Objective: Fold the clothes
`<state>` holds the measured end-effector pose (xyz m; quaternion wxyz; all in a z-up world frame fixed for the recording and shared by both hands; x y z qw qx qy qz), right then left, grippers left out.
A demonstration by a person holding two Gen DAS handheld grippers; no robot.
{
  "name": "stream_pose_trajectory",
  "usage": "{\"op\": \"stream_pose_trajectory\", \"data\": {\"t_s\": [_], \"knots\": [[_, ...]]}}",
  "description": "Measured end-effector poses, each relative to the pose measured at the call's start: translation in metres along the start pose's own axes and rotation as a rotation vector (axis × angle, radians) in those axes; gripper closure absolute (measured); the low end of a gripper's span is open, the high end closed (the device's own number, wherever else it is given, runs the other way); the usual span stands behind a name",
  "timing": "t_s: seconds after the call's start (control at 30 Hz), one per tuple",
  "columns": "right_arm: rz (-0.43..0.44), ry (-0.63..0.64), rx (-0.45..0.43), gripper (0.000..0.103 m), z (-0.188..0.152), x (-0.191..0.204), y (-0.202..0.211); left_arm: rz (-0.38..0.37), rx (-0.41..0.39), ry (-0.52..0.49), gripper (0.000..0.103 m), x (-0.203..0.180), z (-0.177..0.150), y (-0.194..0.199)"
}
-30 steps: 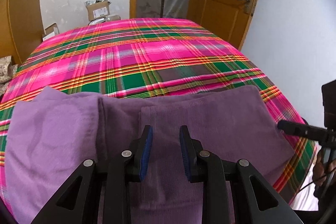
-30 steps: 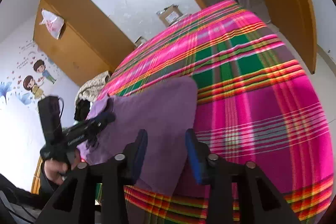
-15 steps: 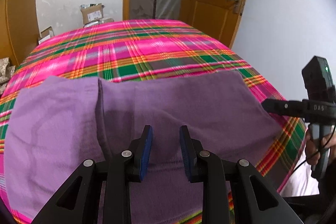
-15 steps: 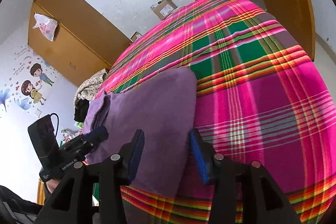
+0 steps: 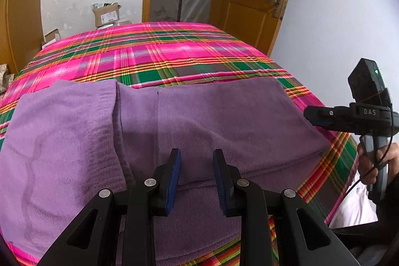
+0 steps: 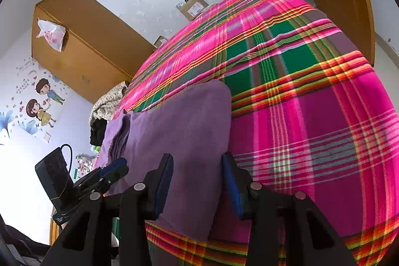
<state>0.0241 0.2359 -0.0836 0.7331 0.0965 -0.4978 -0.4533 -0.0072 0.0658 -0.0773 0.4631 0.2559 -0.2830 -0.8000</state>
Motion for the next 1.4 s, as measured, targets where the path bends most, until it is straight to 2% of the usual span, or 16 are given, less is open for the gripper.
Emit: {"op": "stream_pose_trajectory", "data": {"t_s": [0.13,0.43,0.47,0.57,0.6,1.03,1.1,1.4], "knots": [[0.013,-0.007,0.027,0.062,-0.004,0.002,0.0,-0.005,-0.002,0.0,0.076,0.0,0.0,0.001],[0.019,-0.046,0.147,0.067,-0.025,0.007,0.006,-0.006,-0.004,0.0,0.076,0.001,0.001,0.001],[0.02,-0.045,0.146,0.068,-0.025,0.007,0.005,-0.006,-0.005,0.0,0.076,0.001,0.001,0.001],[0.031,-0.076,0.136,0.083,-0.023,0.003,-0.002,-0.006,-0.005,0.0,0.076,0.001,0.0,0.001],[0.036,-0.081,0.132,0.085,-0.023,0.002,-0.003,-0.007,-0.005,0.0,0.076,0.001,0.0,0.001],[0.092,-0.1,0.077,0.086,-0.014,0.006,-0.004,-0.009,-0.01,0.009,0.076,0.001,0.0,0.003],[0.103,-0.101,0.047,0.088,-0.01,0.008,0.0,-0.004,-0.007,0.009,0.076,0.0,0.0,0.002],[0.179,-0.024,-0.044,0.09,0.014,0.047,0.019,0.012,-0.018,0.031,0.076,0.003,0.003,0.006]]}}
Point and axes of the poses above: each gripper's, at about its wrist camera, not at the fingertips, and y roughly against the way its jaws point, x to its left, z to its top, the point moved 10 cm from there along -y, roughly the way its jaws point, and after that the axes turned 1 degree about x, right-handed, at the moved point
